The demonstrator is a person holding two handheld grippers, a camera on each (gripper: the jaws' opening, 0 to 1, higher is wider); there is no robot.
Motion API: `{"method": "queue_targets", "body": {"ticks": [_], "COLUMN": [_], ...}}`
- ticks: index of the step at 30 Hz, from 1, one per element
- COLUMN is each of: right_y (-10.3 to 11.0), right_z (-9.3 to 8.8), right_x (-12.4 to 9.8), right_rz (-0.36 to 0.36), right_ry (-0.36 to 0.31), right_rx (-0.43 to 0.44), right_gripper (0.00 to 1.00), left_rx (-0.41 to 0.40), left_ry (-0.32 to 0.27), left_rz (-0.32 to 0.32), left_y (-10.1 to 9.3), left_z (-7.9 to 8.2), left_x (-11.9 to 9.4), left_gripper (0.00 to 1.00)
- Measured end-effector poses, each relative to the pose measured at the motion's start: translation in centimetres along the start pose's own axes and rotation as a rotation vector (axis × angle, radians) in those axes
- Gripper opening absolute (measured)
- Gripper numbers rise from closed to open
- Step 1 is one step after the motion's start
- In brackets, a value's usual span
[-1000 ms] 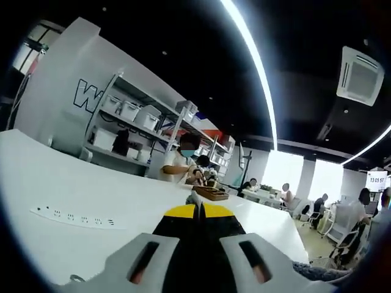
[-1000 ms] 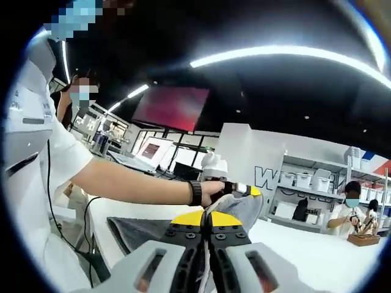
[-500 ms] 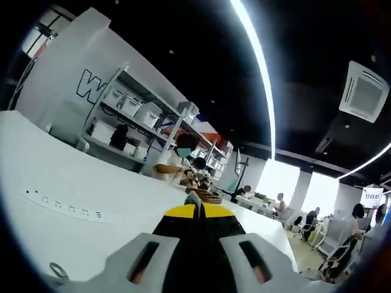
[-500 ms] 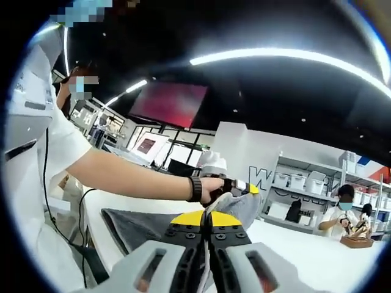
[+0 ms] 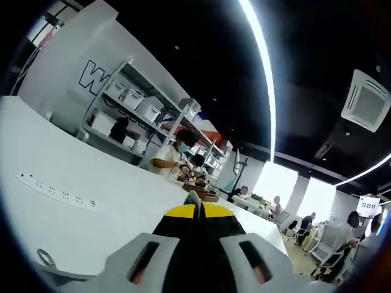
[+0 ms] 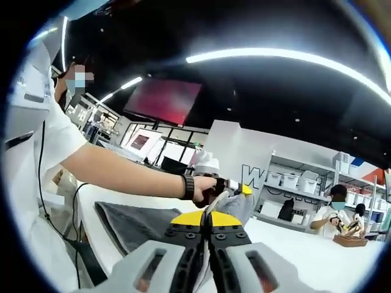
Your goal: Open the folded towel by lifting each exposed corner and separating the folded layers until the towel lies flat within the target outline without major curled edges
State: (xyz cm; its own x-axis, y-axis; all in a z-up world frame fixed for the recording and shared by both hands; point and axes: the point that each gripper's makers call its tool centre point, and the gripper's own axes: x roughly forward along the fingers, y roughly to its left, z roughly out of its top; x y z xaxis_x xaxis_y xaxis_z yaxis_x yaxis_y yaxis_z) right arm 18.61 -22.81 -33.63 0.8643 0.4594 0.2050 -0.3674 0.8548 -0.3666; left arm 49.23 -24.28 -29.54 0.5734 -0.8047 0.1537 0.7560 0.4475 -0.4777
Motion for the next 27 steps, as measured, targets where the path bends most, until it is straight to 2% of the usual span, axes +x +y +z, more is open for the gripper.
{"method": "queue_targets", "body": {"ticks": [2,5,11,15,21,24,25,27], "right_y": [-0.1,-0.2,-0.8,-1.1,-1.5,-2.0,-2.0,-1.9], "right_z": [-0.2,-0.5,-0.8,-1.9,-2.2,-2.2,-2.3,-2.5], "right_x": [-0.1,-0.5,-0.9,-1.4,-1.9,-2.1,-2.1,-2.1], "right_rz": [-0.007,-0.013,-0.033,-0.047,-0.074,-0.106,-0.104,-0.103], "right_ry": [0.004,0.012,0.023,0.05,0.056,0.056,0.057,0.066], "right_rx": [-0.003,0.0,-0.01,-0.018,-0.015,-0.016,-0.013,-0.016], "right_gripper": [0.0,0.0,0.0,0.0,0.0,0.0,0.0,0.0], "left_rx": [0.033,-0.006,0.004,-0.007,-0.025,-0.008,-0.007,-0.032], "left_ry": [0.035,0.03,0.055,0.062,0.058,0.076,0.072,0.064], "left_rz": [0.01,-0.001,0.006,0.014,0.003,0.022,0.011,0.009], "left_y": [0.2,0.2,0.5,0.8,0.7,0.8,0.7,0.8], "left_z": [-0.9,-1.3,-2.3,-2.7,-3.2,-3.9,-3.9,-4.0], "left_x": [0.1,0.1,0.3,0.3,0.7,0.8,0.9,1.0], "left_gripper": [0.0,0.0,0.0,0.0,0.0,0.0,0.0,0.0]}}
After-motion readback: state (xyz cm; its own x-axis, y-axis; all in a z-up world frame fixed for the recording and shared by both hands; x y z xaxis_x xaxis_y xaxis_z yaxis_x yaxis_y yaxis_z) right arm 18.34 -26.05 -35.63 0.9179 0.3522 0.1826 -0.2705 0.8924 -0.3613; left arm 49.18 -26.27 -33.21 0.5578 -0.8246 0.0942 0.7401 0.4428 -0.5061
